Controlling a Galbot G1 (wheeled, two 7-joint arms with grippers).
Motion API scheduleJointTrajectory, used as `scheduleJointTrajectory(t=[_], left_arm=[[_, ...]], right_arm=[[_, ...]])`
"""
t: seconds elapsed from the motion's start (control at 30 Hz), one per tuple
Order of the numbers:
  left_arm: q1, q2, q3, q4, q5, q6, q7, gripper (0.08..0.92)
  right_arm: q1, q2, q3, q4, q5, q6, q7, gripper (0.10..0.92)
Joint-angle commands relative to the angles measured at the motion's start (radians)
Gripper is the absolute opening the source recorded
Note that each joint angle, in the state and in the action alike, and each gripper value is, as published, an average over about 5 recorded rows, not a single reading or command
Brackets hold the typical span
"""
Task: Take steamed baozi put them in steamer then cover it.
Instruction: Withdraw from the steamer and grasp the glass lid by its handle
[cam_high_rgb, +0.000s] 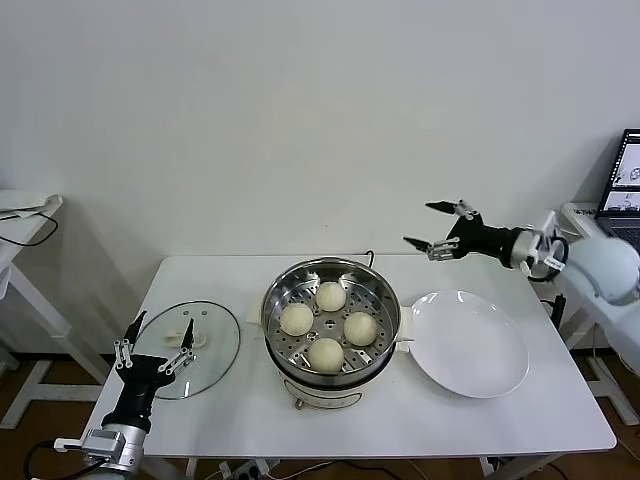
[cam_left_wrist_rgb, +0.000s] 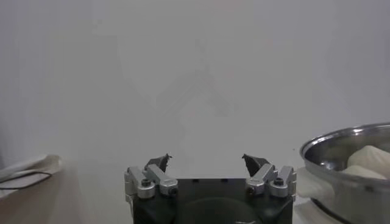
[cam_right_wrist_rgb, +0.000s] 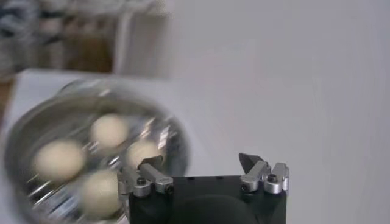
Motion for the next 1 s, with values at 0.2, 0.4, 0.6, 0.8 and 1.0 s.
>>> scheduleJointTrajectory(t=[0.2, 0.4, 0.6, 0.8, 1.0], left_arm=[[-0.04, 0.015, -0.017, 0.034, 0.017, -0.025, 0.004, 0.823], [-0.05, 0.016, -0.007, 0.048, 0.028, -0.027, -0.003, 0.823], [-0.041, 0.019, 0.023, 0.051, 0.086, -0.037, -0.023, 0.823], [-0.037, 0.02, 0.043, 0.068, 0.163, -0.071, -0.054, 0.823], [-0.03, 0.018, 0.043, 0.104, 0.327, -0.104, -0.111, 0.823]], right_arm=[[-0.748, 0.534, 0.623, 0.22, -0.177, 0.276, 0.415, 0.823], [-0.829, 0.664, 0.594, 0.263, -0.272, 0.391, 0.453, 0.823], [-0.895, 0.727, 0.56, 0.265, -0.319, 0.469, 0.498, 0.823], [-0.939, 0.752, 0.543, 0.254, -0.354, 0.507, 0.543, 0.823], [-0.954, 0.761, 0.525, 0.232, -0.369, 0.499, 0.535, 0.823]])
